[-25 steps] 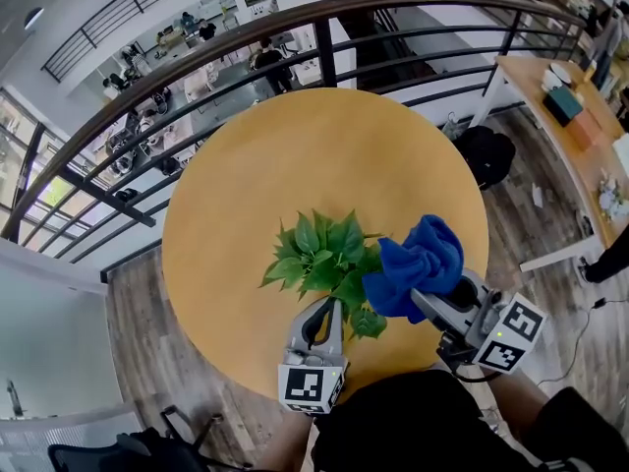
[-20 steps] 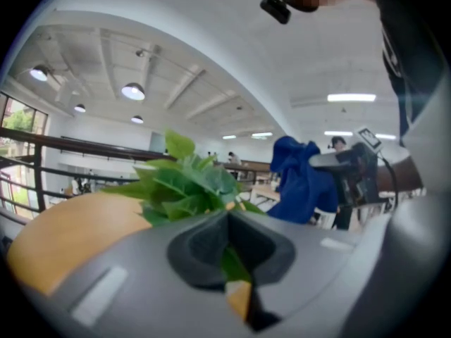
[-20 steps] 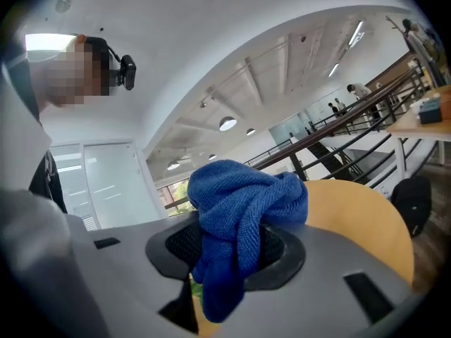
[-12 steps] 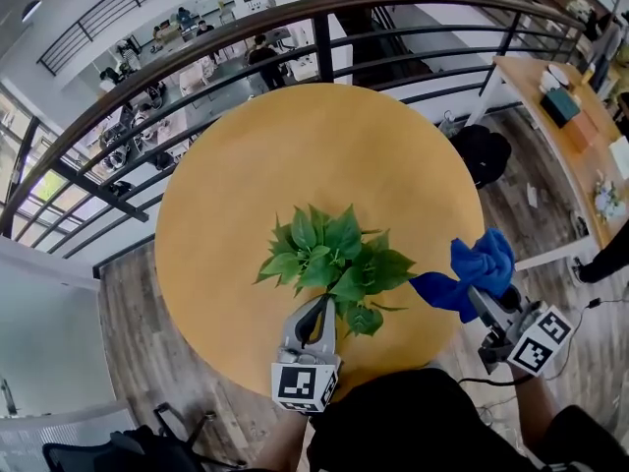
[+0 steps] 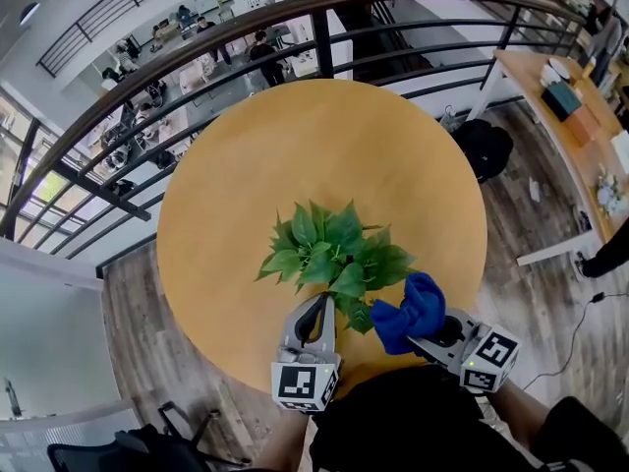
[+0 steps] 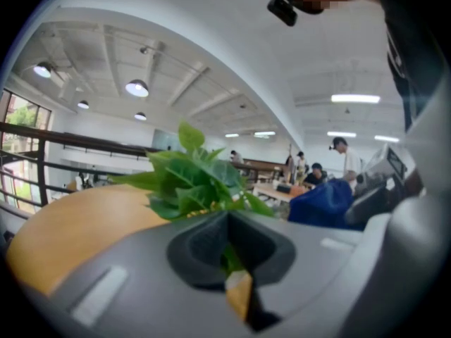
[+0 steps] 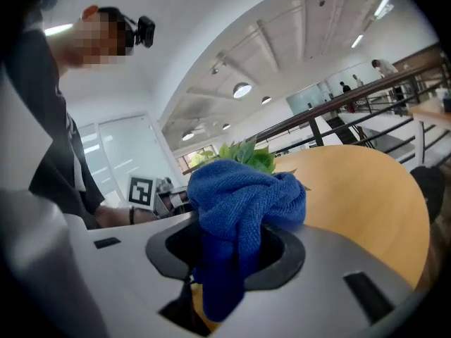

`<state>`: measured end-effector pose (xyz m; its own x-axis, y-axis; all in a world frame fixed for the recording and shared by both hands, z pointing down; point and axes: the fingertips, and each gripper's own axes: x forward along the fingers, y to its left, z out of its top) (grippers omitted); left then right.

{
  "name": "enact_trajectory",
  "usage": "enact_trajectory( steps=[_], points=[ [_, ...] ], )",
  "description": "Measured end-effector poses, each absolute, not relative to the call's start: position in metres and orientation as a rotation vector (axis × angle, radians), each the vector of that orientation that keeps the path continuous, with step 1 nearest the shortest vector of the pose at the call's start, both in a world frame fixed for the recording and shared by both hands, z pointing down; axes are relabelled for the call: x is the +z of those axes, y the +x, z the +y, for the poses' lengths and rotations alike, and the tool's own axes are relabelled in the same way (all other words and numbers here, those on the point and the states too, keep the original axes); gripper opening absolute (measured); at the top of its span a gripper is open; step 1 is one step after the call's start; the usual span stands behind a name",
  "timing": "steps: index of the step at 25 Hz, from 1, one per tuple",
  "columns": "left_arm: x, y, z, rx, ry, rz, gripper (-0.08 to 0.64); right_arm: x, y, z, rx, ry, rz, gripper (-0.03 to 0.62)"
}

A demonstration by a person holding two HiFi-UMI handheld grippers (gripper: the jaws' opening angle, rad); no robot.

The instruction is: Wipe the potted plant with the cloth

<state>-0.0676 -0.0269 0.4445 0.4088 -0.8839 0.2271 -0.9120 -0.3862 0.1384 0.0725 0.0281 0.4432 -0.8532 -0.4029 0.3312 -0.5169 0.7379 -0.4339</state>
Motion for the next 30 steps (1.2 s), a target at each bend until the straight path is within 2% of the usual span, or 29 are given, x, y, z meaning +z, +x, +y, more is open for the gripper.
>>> enact_trajectory(
  steps=[3, 8, 12, 16, 23, 30],
  points=[
    [0.44, -0.069, -0.026, 0.169, 2.429, -1.588, 0.003, 0.438, 0.072, 0.022, 0.652, 0.725, -2.706, 0.15],
    [0.44, -0.072, -0.028, 0.172, 2.429, -1.594, 0.003, 0.382, 0.109, -0.017, 0.491, 0.869, -2.767, 0.15],
    [0.442, -0.072, -0.031, 0.17, 2.425, -1.596, 0.003, 0.35, 0.143, -0.063, 0.178, 1.037, -2.642, 0.15],
    [0.441, -0.07, -0.034, 0.163, 2.424, -1.594, 0.003, 0.375, 0.154, -0.095, -0.203, 1.012, -2.273, 0.15],
    [0.441, -0.065, -0.036, 0.174, 2.432, -1.586, 0.003, 0.435, 0.088, -0.087, -0.561, 0.694, -2.045, 0.15],
    [0.443, -0.063, -0.035, 0.179, 2.436, -1.573, 0.003, 0.479, 0.122, -0.092, -0.517, 0.712, -1.882, 0.152]
  ],
)
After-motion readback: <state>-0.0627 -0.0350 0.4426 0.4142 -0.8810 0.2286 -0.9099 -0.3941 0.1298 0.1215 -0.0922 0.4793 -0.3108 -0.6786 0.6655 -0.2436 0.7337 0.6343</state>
